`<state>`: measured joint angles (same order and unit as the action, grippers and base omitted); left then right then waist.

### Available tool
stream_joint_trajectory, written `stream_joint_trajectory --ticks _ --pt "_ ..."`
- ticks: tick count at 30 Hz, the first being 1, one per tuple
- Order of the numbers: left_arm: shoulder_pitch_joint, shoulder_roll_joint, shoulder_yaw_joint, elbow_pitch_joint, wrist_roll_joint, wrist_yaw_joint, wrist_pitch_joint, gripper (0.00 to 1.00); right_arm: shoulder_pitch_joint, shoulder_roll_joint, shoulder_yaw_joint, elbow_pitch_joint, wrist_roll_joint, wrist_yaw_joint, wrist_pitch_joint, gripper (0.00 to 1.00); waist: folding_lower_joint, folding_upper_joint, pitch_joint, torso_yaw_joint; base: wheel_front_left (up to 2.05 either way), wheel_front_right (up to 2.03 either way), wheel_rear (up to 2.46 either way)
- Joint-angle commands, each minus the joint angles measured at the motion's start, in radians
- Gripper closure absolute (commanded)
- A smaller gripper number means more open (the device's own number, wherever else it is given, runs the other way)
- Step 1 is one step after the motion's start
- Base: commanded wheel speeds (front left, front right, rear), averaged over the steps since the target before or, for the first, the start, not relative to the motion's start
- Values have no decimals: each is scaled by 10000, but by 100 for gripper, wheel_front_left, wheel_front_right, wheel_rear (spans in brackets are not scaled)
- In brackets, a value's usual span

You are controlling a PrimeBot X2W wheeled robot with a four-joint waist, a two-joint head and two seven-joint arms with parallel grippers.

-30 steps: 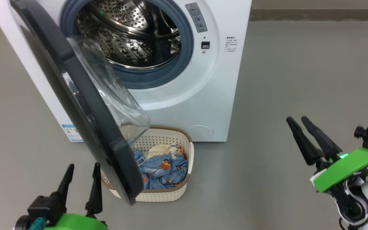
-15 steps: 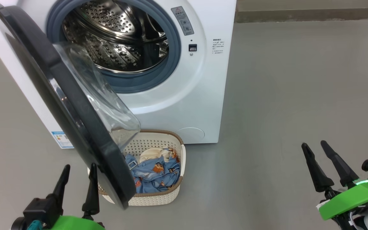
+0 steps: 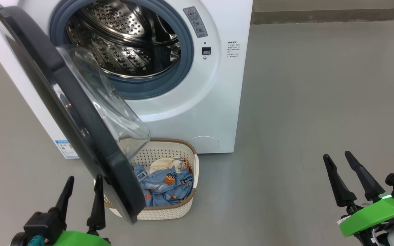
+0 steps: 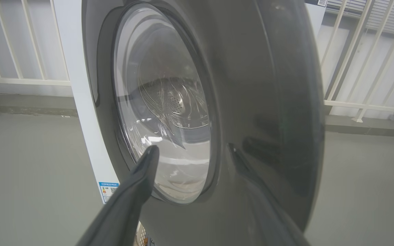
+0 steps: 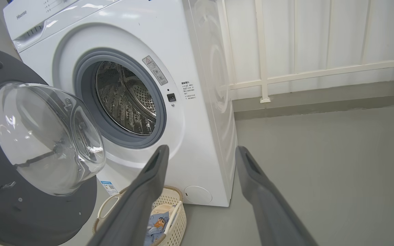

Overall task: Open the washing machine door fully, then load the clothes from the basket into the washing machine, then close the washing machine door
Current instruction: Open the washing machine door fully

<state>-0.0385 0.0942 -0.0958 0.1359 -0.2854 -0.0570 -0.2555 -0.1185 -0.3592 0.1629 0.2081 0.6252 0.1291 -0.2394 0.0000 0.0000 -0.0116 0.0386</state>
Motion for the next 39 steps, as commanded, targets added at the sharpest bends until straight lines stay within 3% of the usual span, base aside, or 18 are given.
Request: stream_joint_trajectory --ticks 1,39 --pt "-167 193 305 -250 -73 65 -63 0 -25 -140 102 -273 -142 16 -76 0 0 0 2 14 0 0 0" --pt "-263 373 188 -261 -209 223 -63 0 48 93 -39 -295 -467 16 142 0 0 0 1 41 0 0 0"
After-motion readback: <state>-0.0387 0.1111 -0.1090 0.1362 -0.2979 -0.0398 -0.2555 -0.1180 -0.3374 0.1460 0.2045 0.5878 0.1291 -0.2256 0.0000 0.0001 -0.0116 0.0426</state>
